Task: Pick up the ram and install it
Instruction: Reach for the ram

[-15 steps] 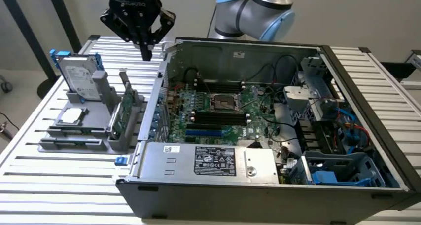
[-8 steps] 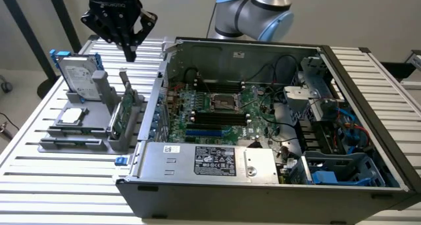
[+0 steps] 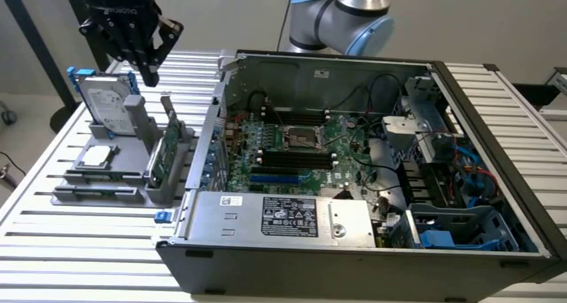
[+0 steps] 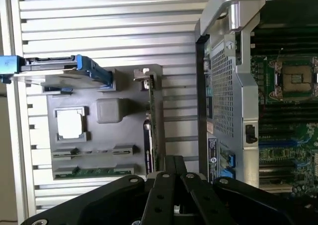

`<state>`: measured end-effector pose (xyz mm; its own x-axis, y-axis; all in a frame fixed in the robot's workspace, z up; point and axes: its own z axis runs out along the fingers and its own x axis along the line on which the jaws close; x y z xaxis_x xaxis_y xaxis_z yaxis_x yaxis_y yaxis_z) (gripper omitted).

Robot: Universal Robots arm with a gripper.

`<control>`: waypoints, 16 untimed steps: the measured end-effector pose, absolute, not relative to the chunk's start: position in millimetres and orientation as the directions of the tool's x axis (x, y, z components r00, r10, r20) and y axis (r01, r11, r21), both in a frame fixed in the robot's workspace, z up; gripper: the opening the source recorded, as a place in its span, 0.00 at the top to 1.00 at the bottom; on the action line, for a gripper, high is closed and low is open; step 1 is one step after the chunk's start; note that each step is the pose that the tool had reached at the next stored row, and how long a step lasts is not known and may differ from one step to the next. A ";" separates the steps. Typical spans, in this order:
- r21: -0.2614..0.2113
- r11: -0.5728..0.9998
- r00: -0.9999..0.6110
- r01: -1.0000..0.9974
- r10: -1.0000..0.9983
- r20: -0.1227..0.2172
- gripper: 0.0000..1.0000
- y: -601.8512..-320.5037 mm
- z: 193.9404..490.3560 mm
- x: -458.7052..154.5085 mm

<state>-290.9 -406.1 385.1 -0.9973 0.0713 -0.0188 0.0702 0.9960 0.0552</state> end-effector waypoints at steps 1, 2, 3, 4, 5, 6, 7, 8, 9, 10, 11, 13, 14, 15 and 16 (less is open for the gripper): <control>0.055 0.996 -0.997 0.070 0.071 -0.019 0.89 -406.5 384.5 -295.4; 0.055 0.996 -0.997 0.070 0.071 -0.019 0.89 -406.9 383.9 -299.8; 0.055 0.996 -0.997 0.070 0.071 -0.019 0.89 -407.3 383.3 -304.4; 0.055 0.996 -0.997 0.070 0.071 -0.019 0.89 -407.7 382.6 -309.1; 0.055 0.996 -0.997 0.070 0.071 -0.019 0.89 -408.2 381.9 -313.6; 0.055 0.996 -0.997 0.070 0.071 -0.019 0.89 -408.5 381.3 -318.1; 0.055 0.996 -0.997 0.070 0.071 -0.019 0.89 -408.9 380.6 -322.6; 0.055 0.996 -0.997 0.070 0.071 -0.019 0.89 -409.3 379.9 -327.3; 0.055 0.996 -0.997 0.070 0.071 -0.019 0.89 -409.7 379.3 -331.7; 0.055 0.996 -0.997 0.070 0.071 -0.019 0.89 -410.1 378.6 -336.3; 0.055 0.996 -0.997 0.070 0.071 -0.019 0.89 -410.5 377.9 -341.0; 0.055 0.996 -0.997 0.070 0.071 -0.019 0.89 -411.1 376.5 -350.0; 0.055 0.996 -0.997 0.070 0.071 -0.019 0.89 -411.5 375.8 -354.5; 0.055 0.996 -0.997 0.070 0.071 -0.019 0.89 -411.8 375.1 -359.0; 0.054 0.996 -0.997 0.070 0.071 -0.019 0.89 -412.1 374.3 -363.5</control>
